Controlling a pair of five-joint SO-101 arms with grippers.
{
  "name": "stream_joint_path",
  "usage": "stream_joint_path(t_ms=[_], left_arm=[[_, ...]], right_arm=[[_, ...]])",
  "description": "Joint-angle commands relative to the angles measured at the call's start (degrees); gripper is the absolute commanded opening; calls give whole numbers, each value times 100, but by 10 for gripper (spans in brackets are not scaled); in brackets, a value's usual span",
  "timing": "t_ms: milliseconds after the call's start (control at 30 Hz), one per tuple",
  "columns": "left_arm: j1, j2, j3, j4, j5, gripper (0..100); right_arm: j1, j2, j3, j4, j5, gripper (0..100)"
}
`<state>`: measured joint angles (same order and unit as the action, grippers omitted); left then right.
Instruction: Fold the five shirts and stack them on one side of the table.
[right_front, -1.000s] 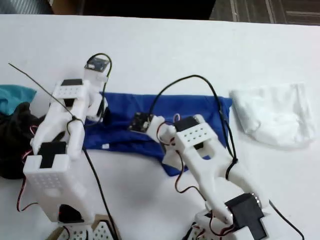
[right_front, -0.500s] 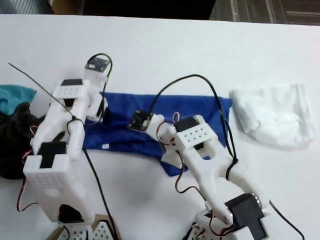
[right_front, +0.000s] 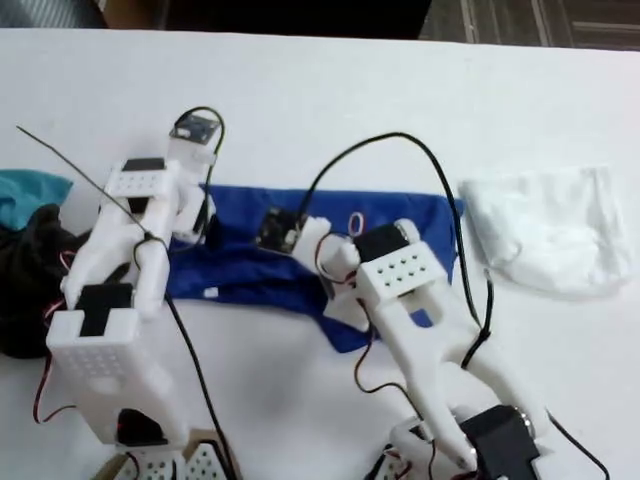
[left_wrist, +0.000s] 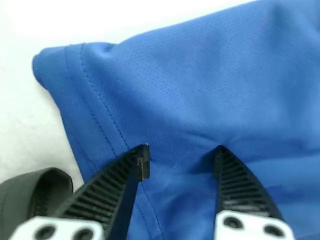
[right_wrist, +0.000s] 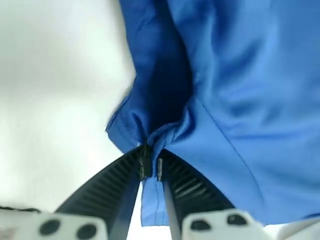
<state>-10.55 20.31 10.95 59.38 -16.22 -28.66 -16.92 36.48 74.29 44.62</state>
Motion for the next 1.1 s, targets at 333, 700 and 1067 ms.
stream_joint_path(t_ms=[333, 700, 1067], left_arm=[[-290, 18, -391, 18, -44, 229], [-273, -44, -1411, 1538, -18, 229], [-158, -35, -1499, 1846, -18, 229]], right_arm=[[-664, -233, 607, -365, -62, 23], [-48, -233, 747, -347, -62, 67], [-681, -840, 229, 585, -378, 138]])
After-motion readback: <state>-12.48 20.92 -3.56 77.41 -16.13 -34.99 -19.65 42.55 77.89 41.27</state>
